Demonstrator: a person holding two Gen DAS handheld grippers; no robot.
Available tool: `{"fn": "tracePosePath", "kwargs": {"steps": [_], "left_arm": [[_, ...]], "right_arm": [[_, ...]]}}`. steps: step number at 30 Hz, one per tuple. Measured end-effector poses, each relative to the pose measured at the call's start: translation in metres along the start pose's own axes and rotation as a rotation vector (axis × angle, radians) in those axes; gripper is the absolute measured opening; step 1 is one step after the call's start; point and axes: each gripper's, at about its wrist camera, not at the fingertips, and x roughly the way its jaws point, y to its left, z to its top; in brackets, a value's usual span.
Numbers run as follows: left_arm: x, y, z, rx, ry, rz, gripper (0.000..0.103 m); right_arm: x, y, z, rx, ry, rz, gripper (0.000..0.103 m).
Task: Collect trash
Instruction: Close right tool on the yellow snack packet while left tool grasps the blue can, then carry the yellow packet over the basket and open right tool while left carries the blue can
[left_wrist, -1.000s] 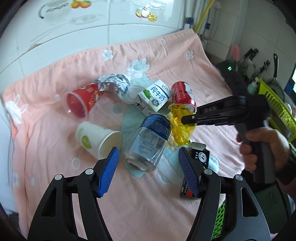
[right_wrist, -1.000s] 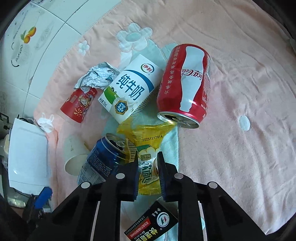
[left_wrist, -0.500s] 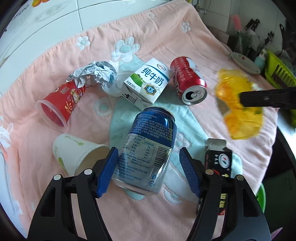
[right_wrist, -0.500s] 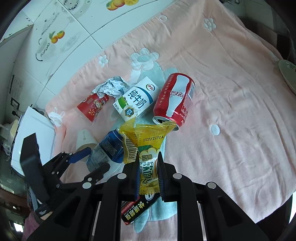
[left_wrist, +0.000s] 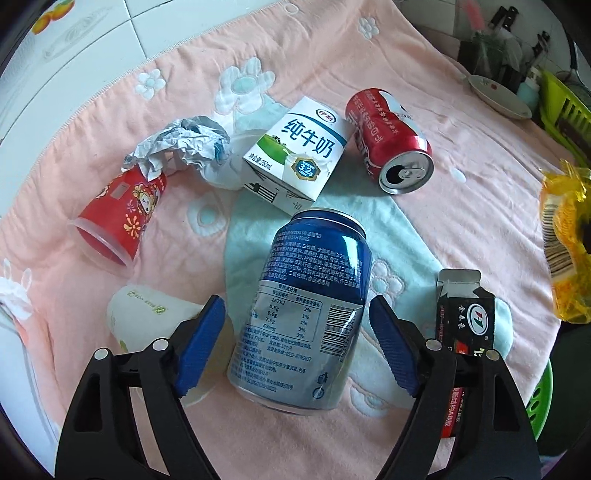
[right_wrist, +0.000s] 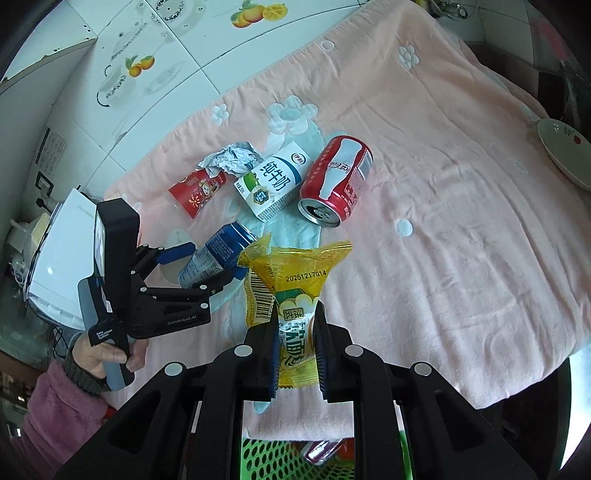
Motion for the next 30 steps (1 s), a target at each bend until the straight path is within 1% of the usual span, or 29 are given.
{"fn": "tracePosePath", "kwargs": {"steps": [2, 4, 5, 6, 12, 17, 22, 30], "left_arm": [[0.004, 0.000, 0.000, 0.004, 0.009, -0.023, 0.079], [0.008, -0.001, 0.000, 0.009, 0.017, -0.015, 0.078], [0.009, 0.000, -0.001, 0.003, 0.016, -0.029, 0.071], [0.009, 0.000, -0.001, -0.007, 0.015, -0.038, 0.069], [-0.002, -0.005, -0.009, -0.057, -0.023, -0.021, 0.068], [-0.035, -0.016, -0.022, -0.096, -0.080, -0.019, 0.068], [-0.073, -0.029, -0.041, -0.138, -0.132, -0.012, 0.067], [-0.140, -0.056, -0.085, -0.215, -0.219, 0.010, 0.067]], "right_arm": [[-0.002, -0.001, -0.003, 0.006, 0.001, 0.006, 0.016], [-0.005, -0.002, -0.007, 0.004, 0.002, 0.006, 0.016], [-0.006, -0.002, -0.009, 0.003, 0.001, 0.007, 0.016], [-0.007, -0.002, -0.011, 0.002, 0.001, 0.007, 0.016], [-0.017, -0.001, -0.023, -0.032, -0.001, 0.001, 0.016], [-0.028, 0.003, -0.037, -0.078, -0.001, 0.001, 0.016], [-0.043, 0.008, -0.057, -0.139, 0.000, 0.011, 0.016], [-0.065, 0.017, -0.099, -0.251, 0.014, 0.024, 0.016]]}}
